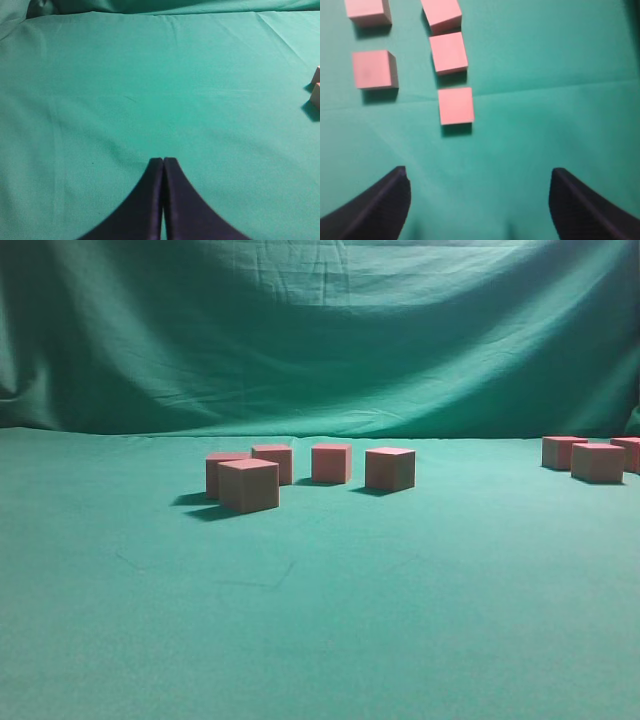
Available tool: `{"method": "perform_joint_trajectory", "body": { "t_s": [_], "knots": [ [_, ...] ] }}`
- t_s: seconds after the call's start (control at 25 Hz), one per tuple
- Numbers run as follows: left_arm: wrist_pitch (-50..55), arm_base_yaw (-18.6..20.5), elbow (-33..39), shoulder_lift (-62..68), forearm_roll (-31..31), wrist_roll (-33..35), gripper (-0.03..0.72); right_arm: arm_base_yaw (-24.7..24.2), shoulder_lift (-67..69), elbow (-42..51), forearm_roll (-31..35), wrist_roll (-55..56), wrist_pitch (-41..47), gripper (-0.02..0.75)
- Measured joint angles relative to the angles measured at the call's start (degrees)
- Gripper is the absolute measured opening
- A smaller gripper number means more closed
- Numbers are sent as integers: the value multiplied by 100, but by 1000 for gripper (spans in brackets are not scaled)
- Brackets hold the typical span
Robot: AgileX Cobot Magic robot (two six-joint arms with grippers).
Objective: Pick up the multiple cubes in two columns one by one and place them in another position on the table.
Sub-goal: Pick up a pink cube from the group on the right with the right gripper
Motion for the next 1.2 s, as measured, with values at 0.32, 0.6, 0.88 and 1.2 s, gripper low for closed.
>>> {"method": "perform_joint_trajectory", "body": {
  "t_s": [0.32, 0.6, 0.88, 1.2],
  "knots": [
    [0, 0, 0, 0, 0, 0, 0, 0, 1194, 0, 12, -159, -769, 556],
    [0, 0, 0, 0, 0, 0, 0, 0, 1703, 0, 12, -189, -1310, 556],
    [0, 0, 0, 0, 0, 0, 0, 0, 1940, 0, 26, -221, -1537, 500],
    [0, 0, 0, 0, 0, 0, 0, 0, 1961, -10, 39, -146, -1492, 259]
  ]
}}
